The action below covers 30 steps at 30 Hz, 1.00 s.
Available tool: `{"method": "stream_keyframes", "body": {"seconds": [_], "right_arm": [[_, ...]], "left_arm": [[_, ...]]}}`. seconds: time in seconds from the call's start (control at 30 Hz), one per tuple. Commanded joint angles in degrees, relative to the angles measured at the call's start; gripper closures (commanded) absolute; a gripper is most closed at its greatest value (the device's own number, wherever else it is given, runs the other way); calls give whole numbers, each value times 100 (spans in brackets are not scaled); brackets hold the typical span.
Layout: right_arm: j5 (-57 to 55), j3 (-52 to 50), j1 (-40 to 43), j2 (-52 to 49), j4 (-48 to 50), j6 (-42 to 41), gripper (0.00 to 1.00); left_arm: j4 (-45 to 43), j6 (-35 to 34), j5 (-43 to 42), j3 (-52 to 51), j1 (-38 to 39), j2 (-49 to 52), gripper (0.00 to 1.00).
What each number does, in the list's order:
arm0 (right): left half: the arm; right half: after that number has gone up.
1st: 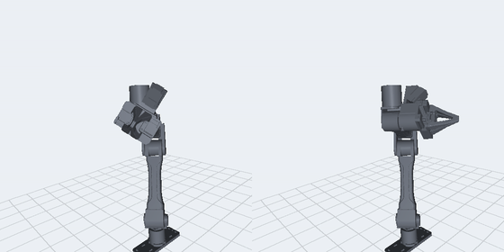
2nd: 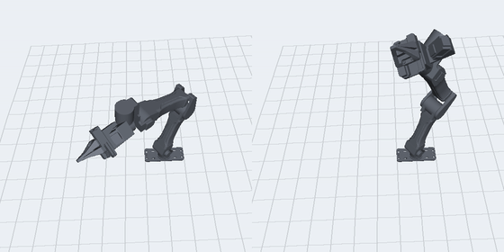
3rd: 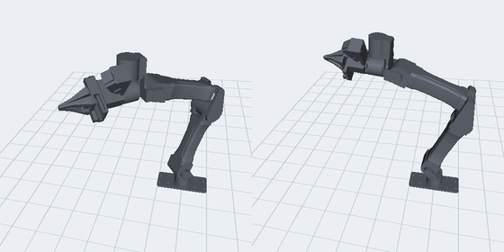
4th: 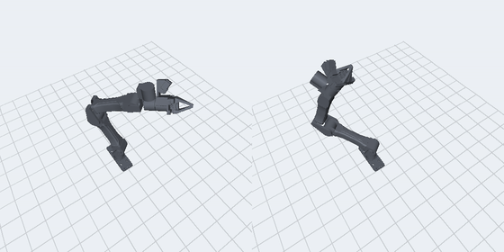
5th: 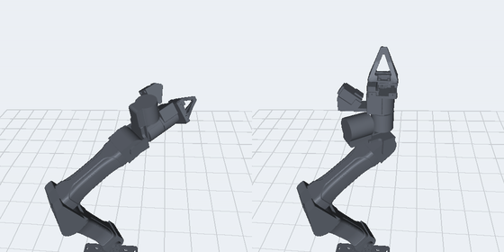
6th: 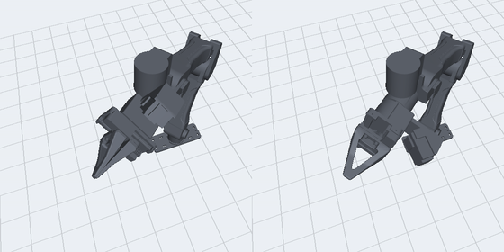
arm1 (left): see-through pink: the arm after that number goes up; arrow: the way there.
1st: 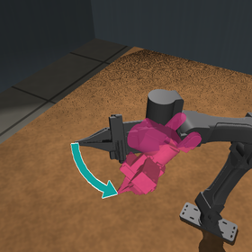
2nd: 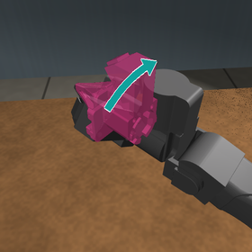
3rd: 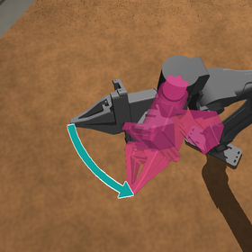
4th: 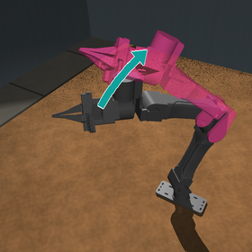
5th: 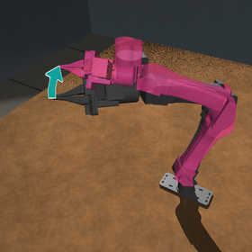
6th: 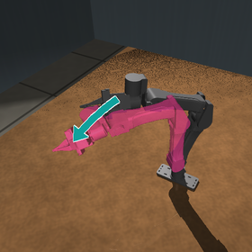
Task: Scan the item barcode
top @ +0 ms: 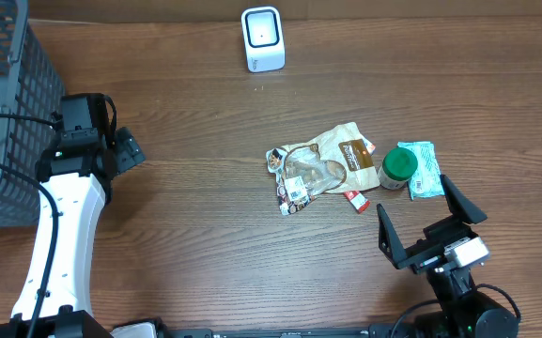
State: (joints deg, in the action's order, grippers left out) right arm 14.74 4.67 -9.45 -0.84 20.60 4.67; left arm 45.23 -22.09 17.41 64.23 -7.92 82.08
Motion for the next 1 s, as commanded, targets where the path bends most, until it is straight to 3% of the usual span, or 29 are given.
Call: {"method": "stream_keyframes", "body": {"seconds": [0.0, 0.23, 0.6, 0.97], "right_arm": [[-181, -302, 22, 66, 313, -44, 0], [-332, -424, 22, 68, -190, -162, 0], [-413, -424, 22, 68, -2444, -190, 0], [-741, -422, 22, 68, -2461, -184, 0]], "left_arm": [[-4, -42, 96, 63, -20, -35, 0], [-4, -39, 96, 63, -20, -35, 0], [-4, -42, 96, 63, -20, -35, 0], [-4, -42, 96, 63, -20, -35, 0]]}}
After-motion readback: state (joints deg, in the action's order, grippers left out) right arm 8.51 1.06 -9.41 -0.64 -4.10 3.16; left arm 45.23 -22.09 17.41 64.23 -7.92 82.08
